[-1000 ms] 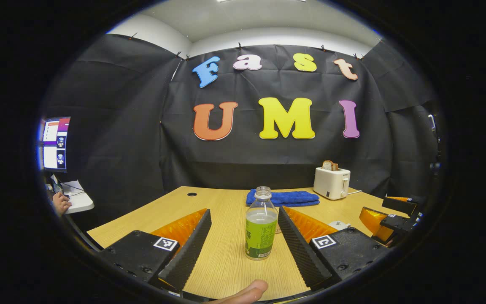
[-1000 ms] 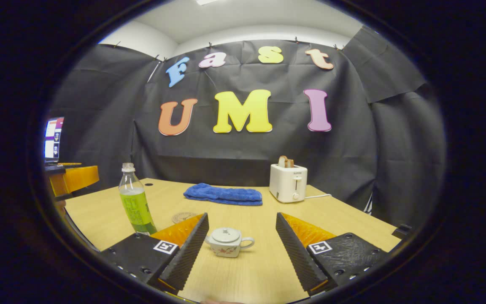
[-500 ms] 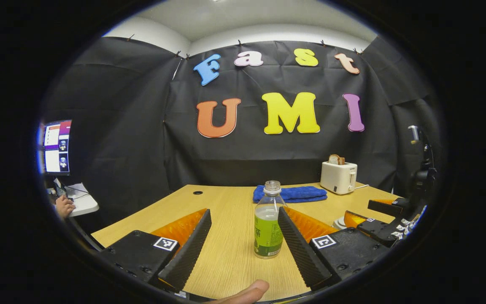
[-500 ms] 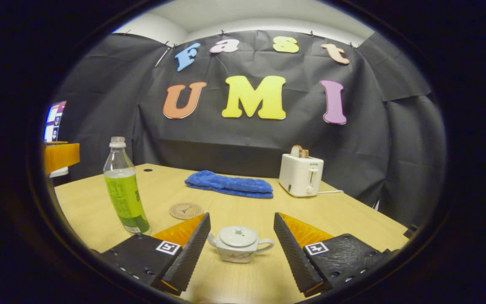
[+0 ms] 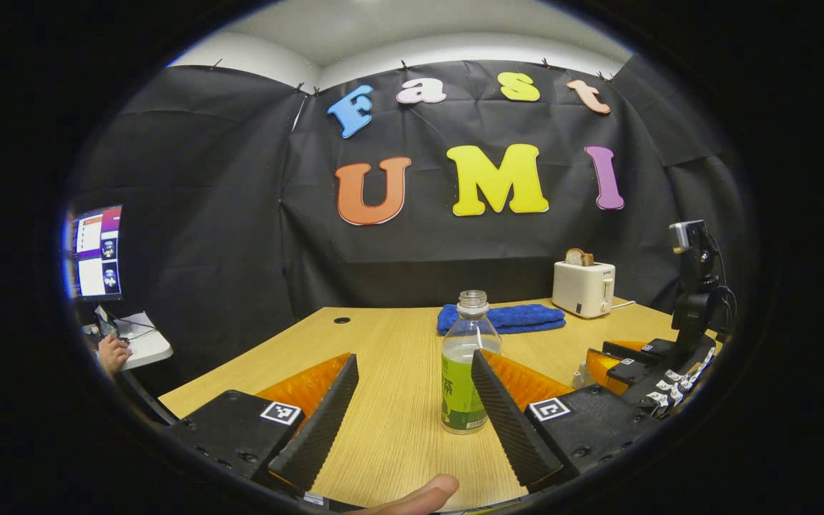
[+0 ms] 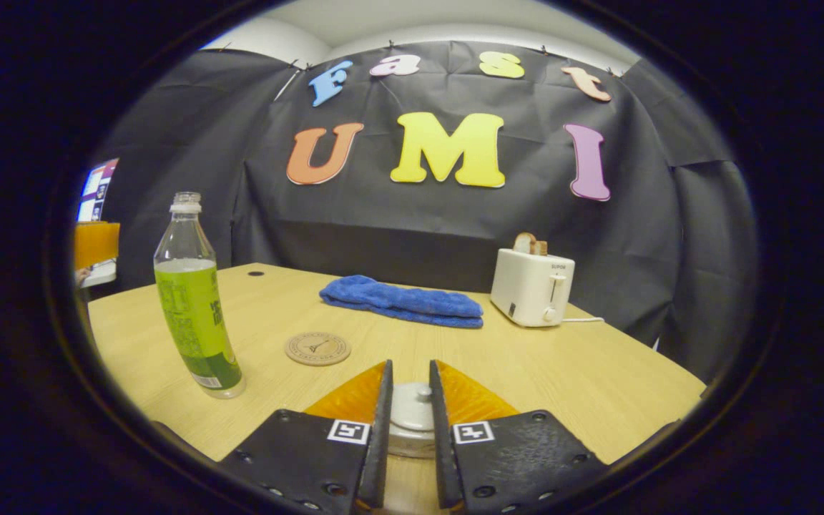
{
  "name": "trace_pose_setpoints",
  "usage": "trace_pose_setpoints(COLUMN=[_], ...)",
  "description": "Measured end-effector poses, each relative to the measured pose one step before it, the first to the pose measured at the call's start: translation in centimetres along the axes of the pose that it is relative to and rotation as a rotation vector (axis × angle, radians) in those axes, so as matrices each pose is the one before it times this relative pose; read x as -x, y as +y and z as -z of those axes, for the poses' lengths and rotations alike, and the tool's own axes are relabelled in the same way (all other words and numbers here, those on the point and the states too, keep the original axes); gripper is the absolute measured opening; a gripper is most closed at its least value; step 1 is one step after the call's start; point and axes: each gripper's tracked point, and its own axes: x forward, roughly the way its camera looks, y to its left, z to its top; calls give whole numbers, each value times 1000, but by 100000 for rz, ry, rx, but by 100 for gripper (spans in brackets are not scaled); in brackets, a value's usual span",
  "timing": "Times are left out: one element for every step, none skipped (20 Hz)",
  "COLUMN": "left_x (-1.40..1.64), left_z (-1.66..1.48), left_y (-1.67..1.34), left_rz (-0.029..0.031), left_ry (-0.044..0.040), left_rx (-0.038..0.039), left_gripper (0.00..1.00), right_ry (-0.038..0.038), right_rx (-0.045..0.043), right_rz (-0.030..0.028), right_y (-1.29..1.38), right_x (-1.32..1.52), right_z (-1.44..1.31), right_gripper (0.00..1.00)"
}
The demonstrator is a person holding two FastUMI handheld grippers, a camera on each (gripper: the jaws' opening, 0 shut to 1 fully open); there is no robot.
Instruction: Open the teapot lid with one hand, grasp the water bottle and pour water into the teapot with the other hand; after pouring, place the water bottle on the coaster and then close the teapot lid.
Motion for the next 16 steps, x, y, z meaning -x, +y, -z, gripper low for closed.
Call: trace_pose_setpoints(left_x=[-3,25,27,-151,37,1,-22,-33,-106,27,12,-87,-42,-84,-148,-131], left_z=[82,100,4,64,44,-84,-16,-38,174,94,18,166,0,108,221,201], left_y=[-98,-91,-174,58,30,17,31,-17,43,-123,-188,42,-71,-105,49,129], left_rz=[465,407,308,0,-157,-69,-58,-96,-19,72,172,415,656,581,293,-49], left_ry=[281,194,137,287,-14,-130,-149,-39,35,245,277,204,-16,216,357,476], left_rx=[649,630,509,269,61,-31,-174,-386,-269,2,298,612,881,1028,976,1183], left_gripper=[99,99,99,99,100,99,100,99,99,99,99,99,100,99,99,100], right_ry=[129,-77,586,469,325,586,-62,-407,-346,-323,71,-500,-1075,-1659,-2033,-1820], right_rx=[-1323,-2375,-2996,-403,699,1625,2671,1283,429,-506,-1311,-1632,-1004,-11,511,82], right_rz=[1960,1365,-780,-150,342,513,543,978,17,-182,-797,-164,-748,587,862,-355], right_y=[-718,-286,-48,218,50,145,12,-199,-54,-109,31,-189,-47,-289,-545,-212], right_x=[31,7,81,140,-59,8,63,-59,-96,106,-20,29,252,219,293,323], right_z=[201,-127,130,106,-90,143,-132,-136,-25,-116,-196,-260,-699,-740,-1098,-1061], right_gripper=[25,18,7,5,5,5,5,5,0,0,0,0,0,0,0,0])
